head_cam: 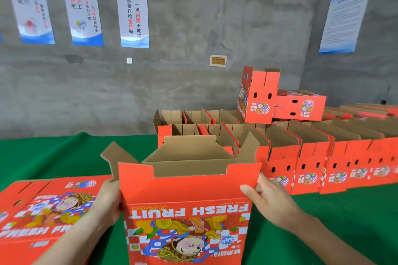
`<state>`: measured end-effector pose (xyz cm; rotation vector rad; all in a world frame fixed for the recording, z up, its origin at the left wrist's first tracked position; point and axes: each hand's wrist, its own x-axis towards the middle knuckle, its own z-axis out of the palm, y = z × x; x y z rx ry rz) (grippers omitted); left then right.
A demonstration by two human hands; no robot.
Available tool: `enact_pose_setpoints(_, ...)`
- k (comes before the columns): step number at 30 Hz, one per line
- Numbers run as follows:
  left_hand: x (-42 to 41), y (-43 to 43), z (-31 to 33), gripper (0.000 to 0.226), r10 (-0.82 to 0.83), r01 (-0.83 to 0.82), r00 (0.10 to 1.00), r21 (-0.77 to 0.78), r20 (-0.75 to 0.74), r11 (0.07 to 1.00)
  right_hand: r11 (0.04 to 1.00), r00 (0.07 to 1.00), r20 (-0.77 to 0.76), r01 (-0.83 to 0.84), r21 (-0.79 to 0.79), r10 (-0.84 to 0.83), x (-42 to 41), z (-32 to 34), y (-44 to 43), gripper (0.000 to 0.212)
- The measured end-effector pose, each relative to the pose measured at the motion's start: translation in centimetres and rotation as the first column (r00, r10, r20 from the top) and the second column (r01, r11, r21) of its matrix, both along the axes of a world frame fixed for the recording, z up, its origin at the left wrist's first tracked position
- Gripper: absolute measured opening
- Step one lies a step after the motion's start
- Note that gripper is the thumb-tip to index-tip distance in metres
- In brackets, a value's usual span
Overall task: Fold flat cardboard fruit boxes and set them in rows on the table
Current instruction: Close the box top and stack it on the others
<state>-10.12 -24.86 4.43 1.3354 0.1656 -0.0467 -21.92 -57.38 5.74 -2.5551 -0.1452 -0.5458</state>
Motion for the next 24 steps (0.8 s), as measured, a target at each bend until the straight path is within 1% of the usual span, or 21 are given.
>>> enact_pose_setpoints(2,-0.6,-0.7,0.2,0.018,0.086,-0.086,0.996,-0.023,0.009,0.996,0.985,0.999,0.036,-0.001,0.171,-0.005,0.1,-0.3,0.5,0.049)
enact_pose_setpoints(3,-0.8,-0.9,0.1,0.016,0.123,-0.123,0.992,-0.031,0.006,0.992,0.967,0.997,0.065,0.012,0.253,-0.029,0.1,-0.3,0.9,0.054)
enact_pose_setpoints(4,-0.9,-1.3,-0.2,0.016,0.161,-0.161,0.987,-0.039,-0.007,0.986,0.949,0.993,0.101,0.026,0.314,-0.061,0.1,-0.6,1.1,0.054)
enact_pose_setpoints(5,-0.9,-1.5,-0.5,0.017,0.197,-0.197,0.980,-0.054,-0.008,0.979,0.935,0.988,0.126,0.041,0.353,-0.090,0.3,-0.9,1.3,0.051)
enact_pose_setpoints(6,-1.0,-1.7,-0.9,0.019,0.230,-0.230,0.973,-0.058,-0.011,0.971,0.924,0.985,0.133,0.050,0.378,-0.108,0.3,-1.2,1.5,0.053)
enact_pose_setpoints(8,-0.9,-1.9,-1.5,0.020,0.280,-0.280,0.960,-0.059,-0.010,0.958,0.896,0.985,0.110,0.070,0.439,-0.131,0.6,-1.4,1.6,0.063)
enact_pose_setpoints(11,-0.9,-2.2,-2.1,0.028,0.373,-0.373,0.927,-0.006,0.027,0.928,0.813,0.978,0.083,0.109,0.572,-0.189,1.4,-1.4,1.2,0.069)
enact_pose_setpoints(13,-1.2,-2.7,-2.7,0.032,0.390,-0.394,0.918,0.045,0.073,0.918,0.766,0.970,0.065,0.142,0.626,-0.233,2.0,-1.3,0.8,0.067)
enact_pose_setpoints(15,-1.7,-3.5,-3.2,0.023,0.329,-0.340,0.938,0.104,0.108,0.935,0.747,0.967,0.013,0.187,0.638,-0.254,2.3,-1.6,0.3,0.057)
enact_pose_setpoints(17,-2.0,-4.2,-2.9,0.010,0.185,-0.212,0.971,0.184,0.153,0.960,0.751,0.955,-0.020,0.246,0.613,-0.297,2.5,-2.1,-0.3,0.052)
enact_pose_setpoints(18,-2.1,-4.5,-2.6,0.013,0.118,-0.155,0.979,0.222,0.169,0.963,0.759,0.948,-0.023,0.268,0.593,-0.317,2.5,-2.3,-0.7,0.053)
enact_pose_setpoints(20,-2.1,-4.8,-2.2,0.028,0.033,-0.105,0.971,0.298,0.237,0.949,0.783,0.936,-0.021,0.305,0.542,-0.350,2.4,-2.5,-1.1,0.052)
enact_pose_setpoints(21,-2.1,-4.8,-2.0,0.038,0.008,-0.118,0.956,0.358,0.292,0.926,0.797,0.934,-0.023,0.318,0.514,-0.358,2.4,-2.6,-1.2,0.048)
enact_pose_setpoints(22,-2.1,-4.8,-1.8,0.051,-0.018,-0.143,0.939,0.436,0.344,0.888,0.811,0.935,-0.032,0.322,0.488,-0.352,2.4,-2.6,-1.3,0.044)
enact_pose_setpoints(24,-1.9,-4.7,-1.5,0.075,-0.078,-0.206,0.900,0.577,0.428,0.790,0.843,0.940,-0.051,0.327,0.428,-0.338,2.5,-2.5,-1.4,0.045)
